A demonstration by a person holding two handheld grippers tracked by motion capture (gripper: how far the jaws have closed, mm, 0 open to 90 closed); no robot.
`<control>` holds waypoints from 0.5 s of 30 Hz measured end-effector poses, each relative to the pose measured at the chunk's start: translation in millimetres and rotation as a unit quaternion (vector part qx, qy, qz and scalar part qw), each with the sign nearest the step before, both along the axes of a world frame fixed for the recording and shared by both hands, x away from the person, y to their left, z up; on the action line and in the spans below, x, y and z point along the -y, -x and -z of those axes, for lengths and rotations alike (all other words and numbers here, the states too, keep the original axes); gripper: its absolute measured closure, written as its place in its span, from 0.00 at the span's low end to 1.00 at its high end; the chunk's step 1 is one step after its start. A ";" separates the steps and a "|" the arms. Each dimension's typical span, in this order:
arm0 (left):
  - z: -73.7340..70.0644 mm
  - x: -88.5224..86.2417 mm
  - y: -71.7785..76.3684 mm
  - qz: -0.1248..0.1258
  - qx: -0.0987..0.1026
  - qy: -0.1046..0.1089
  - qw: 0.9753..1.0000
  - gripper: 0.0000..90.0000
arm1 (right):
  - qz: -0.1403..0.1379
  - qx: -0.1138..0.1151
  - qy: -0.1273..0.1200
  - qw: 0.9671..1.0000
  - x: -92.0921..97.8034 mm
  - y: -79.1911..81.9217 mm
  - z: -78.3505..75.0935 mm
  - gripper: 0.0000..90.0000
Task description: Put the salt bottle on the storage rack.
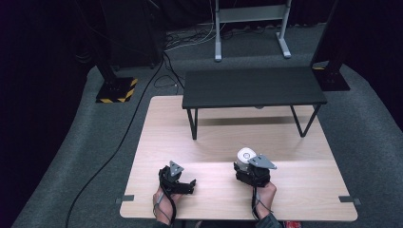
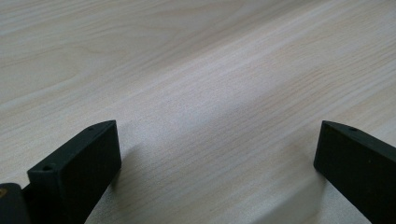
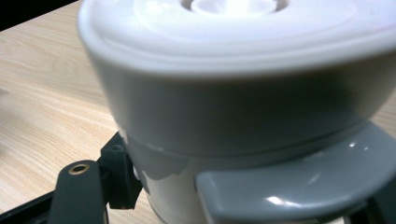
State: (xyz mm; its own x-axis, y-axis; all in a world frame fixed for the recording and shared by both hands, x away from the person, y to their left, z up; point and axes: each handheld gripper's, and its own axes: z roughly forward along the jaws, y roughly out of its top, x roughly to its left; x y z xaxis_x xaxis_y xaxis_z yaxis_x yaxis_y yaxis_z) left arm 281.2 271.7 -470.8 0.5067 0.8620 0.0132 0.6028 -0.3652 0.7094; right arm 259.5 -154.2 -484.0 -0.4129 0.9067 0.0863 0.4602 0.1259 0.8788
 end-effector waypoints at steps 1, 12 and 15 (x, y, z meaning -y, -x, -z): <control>0.1 0.0 0.0 0.000 0.000 0.000 1.000 0.00 | 0.002 0.000 -0.001 1.000 0.8 0.5 -0.3 0.31; 0.0 -0.1 0.0 0.001 0.000 0.000 1.000 0.00 | 0.015 -0.005 -0.007 1.000 9.0 3.0 -5.3 0.31; 0.0 -0.1 -0.1 0.001 0.000 0.000 1.000 0.00 | 0.019 -0.005 -0.009 1.000 11.4 3.3 -6.8 0.31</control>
State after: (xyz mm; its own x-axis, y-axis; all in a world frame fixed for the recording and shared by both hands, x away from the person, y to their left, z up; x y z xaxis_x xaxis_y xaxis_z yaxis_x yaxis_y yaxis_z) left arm 281.3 271.8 -470.8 0.5079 0.8613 0.0132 0.6022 -0.3660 0.7095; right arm 256.2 -165.6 -477.2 -0.3771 0.9199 0.1071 0.4725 0.0917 0.8765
